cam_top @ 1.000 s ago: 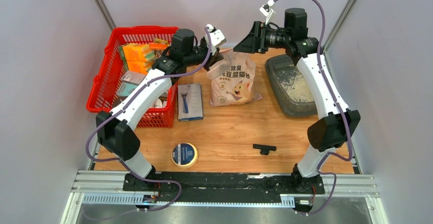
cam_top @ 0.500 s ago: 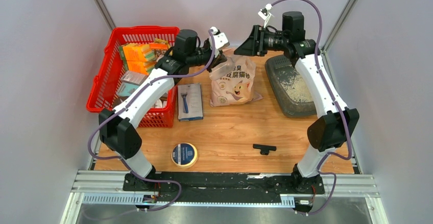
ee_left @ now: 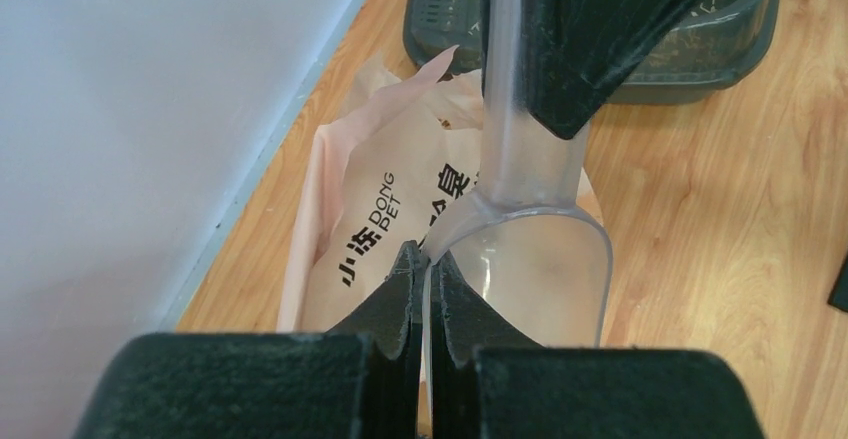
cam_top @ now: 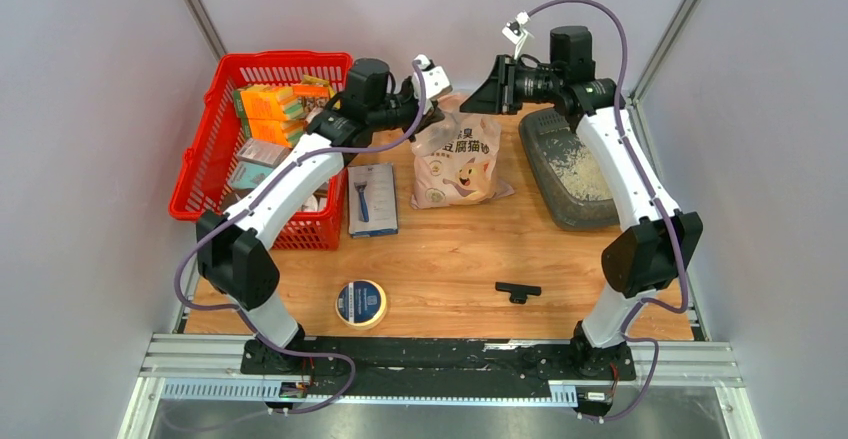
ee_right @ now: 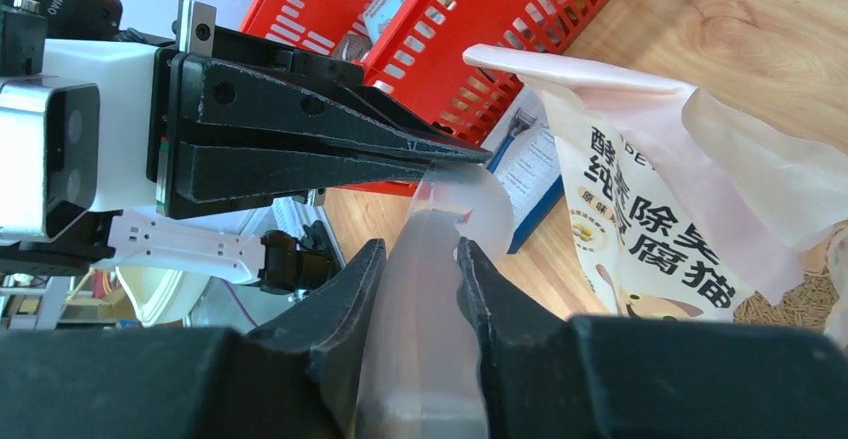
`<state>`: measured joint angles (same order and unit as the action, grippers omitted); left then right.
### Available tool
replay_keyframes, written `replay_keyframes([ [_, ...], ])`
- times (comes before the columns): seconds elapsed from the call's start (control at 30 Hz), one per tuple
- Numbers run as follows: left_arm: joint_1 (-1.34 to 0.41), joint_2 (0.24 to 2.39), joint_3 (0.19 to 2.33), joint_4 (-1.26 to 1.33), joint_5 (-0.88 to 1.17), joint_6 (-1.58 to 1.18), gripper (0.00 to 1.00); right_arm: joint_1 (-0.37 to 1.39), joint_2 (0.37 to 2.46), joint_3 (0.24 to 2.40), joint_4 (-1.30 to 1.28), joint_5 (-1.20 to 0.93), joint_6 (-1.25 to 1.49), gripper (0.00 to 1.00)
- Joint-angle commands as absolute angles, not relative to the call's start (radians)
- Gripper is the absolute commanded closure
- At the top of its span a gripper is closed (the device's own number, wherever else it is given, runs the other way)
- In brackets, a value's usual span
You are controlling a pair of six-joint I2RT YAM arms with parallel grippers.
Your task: Fill the litter box with clean litter
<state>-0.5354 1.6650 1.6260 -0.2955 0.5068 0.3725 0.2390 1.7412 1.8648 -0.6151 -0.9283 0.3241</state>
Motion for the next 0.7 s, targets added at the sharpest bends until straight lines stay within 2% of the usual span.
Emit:
replay_keyframes([
  [0.0,-0.541,1.67,1.671,-0.261,0.515,0.388,1.0,0.244,1.701,1.862,-0.612,-0.927,0.299,0.8],
  [0.03,-0.541,1.674,1.672,-0.261,0.514,0.39,1.0,0.244,1.701,1.862,-0.614,-0.93,0.29,0.91],
  [0.07,-0.541,1.675,1.674,-0.262,0.509,0.388,1.0,0.242,1.697,1.864,-0.614,-0.939,0.284,0.96],
  [0.1,-0.541,1.677,1.681,-0.267,0.508,0.388,0.92,0.239,1.695,1.868,-0.615,-0.939,0.279,0.99],
  [0.13,-0.54,1.674,1.686,-0.275,0.506,0.39,0.81,0.221,1.692,1.876,-0.614,-0.937,0.275,1.0],
  [0.17,-0.538,1.667,1.689,-0.285,0.506,0.396,0.6,0.207,1.692,1.903,-0.611,-0.936,0.276,1.0],
  [0.23,-0.522,1.639,1.681,-0.279,0.512,0.388,0.46,0.155,1.695,1.937,-0.604,-0.942,0.279,1.0],
  [0.27,-0.514,1.631,1.677,-0.267,0.521,0.379,0.35,0.137,1.697,1.977,-0.6,-0.957,0.284,1.0],
  [0.37,-0.482,1.621,1.695,-0.291,0.528,0.364,0.3,0.071,1.697,2.032,-0.591,-0.966,0.281,1.0],
  [0.67,-0.442,1.813,1.916,-0.432,0.598,0.492,0.28,-0.052,1.674,2.031,-0.656,-0.835,0.154,1.0],
])
